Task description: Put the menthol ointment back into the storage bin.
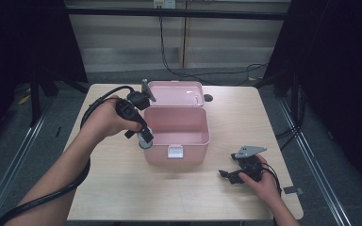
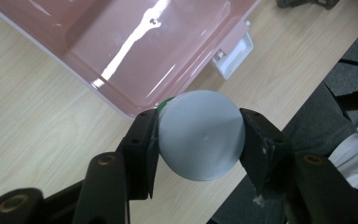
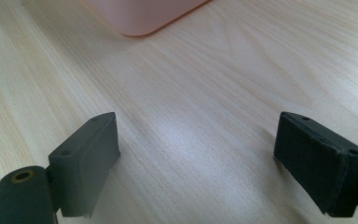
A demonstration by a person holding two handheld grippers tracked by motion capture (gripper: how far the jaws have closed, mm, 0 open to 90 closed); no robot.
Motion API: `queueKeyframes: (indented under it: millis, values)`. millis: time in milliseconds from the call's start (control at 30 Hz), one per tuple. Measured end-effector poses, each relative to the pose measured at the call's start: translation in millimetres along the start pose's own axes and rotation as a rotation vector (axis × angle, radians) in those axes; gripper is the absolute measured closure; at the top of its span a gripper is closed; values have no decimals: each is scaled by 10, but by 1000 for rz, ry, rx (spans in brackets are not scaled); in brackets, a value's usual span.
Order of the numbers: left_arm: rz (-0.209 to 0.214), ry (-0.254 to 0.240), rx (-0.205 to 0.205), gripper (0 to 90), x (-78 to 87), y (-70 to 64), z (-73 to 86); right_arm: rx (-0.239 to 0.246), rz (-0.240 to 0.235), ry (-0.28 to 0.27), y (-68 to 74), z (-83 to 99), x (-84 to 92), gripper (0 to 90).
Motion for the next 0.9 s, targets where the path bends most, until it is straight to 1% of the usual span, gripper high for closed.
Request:
queueKeyframes:
  millis: [233, 300, 333, 367, 467, 500, 533, 633, 900]
  values:
    - [-11, -9, -10, 500, 24, -5, -134, 0, 0, 0, 0, 0, 0, 133]
    - [-25, -21, -9, 500, 19, 9, -185, 0, 0, 0, 0, 0, 0, 132]
    - [-28, -18, -8, 500, 11, 12, -201, 0, 1, 0, 0, 0, 0, 133]
    - [-23, -25, -4, 500, 6, 15, -227, 0, 1, 1, 0, 0, 0, 133]
    - [-28, -33, 1, 500, -16, 28, -284, 0, 1, 0, 0, 0, 0, 132]
    - [-30, -25, -1, 500, -22, 35, -290, 0, 1, 0, 0, 0, 0, 132]
    - [-27, -31, 2, 501, -36, 40, -312, 0, 1, 0, 0, 0, 0, 132]
    - [-36, -24, 5, 501, -58, 67, -342, 0, 1, 0, 0, 0, 0, 132]
    - [-41, -32, 22, 501, -108, 131, -450, 1, 0, 2, 0, 2, 1, 132]
Point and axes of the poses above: each handheld gripper's, and its own axes: x roughly backward along the jaws, z roughly out of its underside, y roughly to its left, the point moved 10 cm from there along -x, roughly forward along the jaws, and after that the axes turned 4 degrees about x, right-handed, at the moved point
